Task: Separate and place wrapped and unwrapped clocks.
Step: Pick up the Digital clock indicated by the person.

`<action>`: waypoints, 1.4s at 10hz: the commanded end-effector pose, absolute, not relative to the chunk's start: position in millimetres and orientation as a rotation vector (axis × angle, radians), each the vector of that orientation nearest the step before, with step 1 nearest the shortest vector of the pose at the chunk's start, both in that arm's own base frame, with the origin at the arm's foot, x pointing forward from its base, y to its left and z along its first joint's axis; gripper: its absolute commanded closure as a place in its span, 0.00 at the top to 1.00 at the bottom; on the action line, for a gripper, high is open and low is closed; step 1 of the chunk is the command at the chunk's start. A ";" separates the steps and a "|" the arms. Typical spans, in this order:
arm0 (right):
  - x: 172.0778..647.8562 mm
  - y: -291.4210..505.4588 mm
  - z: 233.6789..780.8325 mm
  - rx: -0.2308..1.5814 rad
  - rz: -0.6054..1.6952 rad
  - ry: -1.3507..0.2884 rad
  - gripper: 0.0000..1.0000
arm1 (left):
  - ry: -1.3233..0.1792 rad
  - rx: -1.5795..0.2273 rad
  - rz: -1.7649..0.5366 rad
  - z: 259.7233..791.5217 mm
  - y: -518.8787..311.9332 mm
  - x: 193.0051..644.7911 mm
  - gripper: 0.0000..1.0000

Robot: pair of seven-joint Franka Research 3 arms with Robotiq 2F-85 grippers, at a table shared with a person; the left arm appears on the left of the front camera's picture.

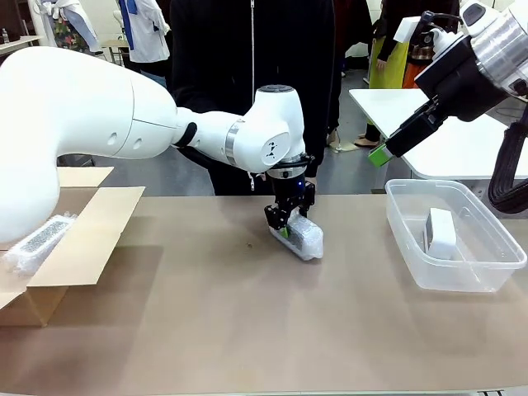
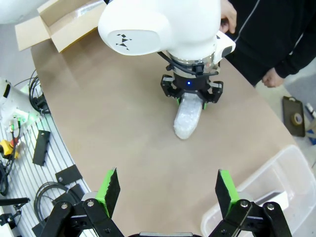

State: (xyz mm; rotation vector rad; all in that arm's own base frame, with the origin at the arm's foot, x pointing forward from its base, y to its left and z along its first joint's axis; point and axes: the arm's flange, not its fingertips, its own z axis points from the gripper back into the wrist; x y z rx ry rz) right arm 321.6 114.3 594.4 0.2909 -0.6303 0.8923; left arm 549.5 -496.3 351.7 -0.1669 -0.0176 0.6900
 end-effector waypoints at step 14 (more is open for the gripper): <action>322.7 113.3 593.7 0.299 0.900 -0.631 1.00 | -0.321 -0.109 0.596 476.0 -402.6 439.8 0.35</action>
